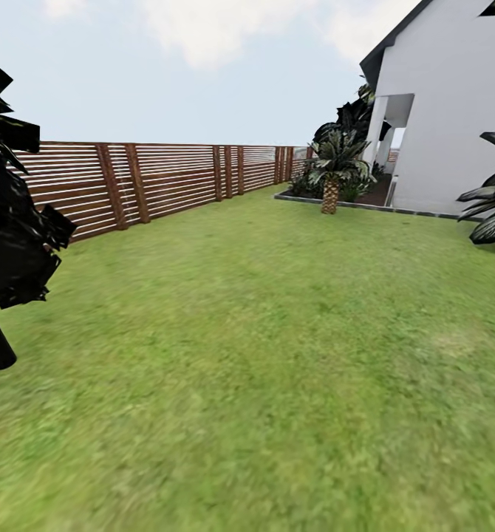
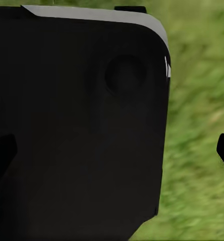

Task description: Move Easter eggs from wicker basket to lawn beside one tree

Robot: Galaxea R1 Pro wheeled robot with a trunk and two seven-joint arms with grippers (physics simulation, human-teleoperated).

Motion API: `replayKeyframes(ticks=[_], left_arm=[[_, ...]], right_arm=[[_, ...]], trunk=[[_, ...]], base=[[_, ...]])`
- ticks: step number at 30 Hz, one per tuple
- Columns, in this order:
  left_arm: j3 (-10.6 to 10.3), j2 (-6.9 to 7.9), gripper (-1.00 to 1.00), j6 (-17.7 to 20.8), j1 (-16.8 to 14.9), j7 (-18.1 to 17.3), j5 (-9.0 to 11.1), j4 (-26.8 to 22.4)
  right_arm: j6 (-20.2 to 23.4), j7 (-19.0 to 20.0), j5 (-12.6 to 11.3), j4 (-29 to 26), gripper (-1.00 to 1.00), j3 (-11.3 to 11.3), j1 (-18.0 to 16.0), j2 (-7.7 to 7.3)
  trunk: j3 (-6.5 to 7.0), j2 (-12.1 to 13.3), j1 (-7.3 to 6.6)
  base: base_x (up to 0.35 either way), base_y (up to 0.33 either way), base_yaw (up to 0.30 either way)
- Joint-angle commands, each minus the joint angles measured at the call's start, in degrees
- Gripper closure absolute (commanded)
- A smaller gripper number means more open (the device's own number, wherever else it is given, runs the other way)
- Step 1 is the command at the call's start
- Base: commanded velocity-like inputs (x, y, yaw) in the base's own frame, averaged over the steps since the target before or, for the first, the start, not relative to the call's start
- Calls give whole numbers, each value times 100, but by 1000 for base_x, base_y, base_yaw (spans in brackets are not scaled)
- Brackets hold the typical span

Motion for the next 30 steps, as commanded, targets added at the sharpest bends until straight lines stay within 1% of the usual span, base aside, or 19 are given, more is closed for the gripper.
replayKeyframes(ticks=[1,30], left_arm=[[0,0,-100,-2,1,1,2,-4],[0,-1,-100,-2,1,0,2,-4]], right_arm=[[-3,0,0,-1,-100,-1,-2,0],[6,0,-18,24,-100,-9,-2,-5]], trunk=[[-4,-2,3],[-4,-2,3]], base=[[324,86,0],[324,86,0]])
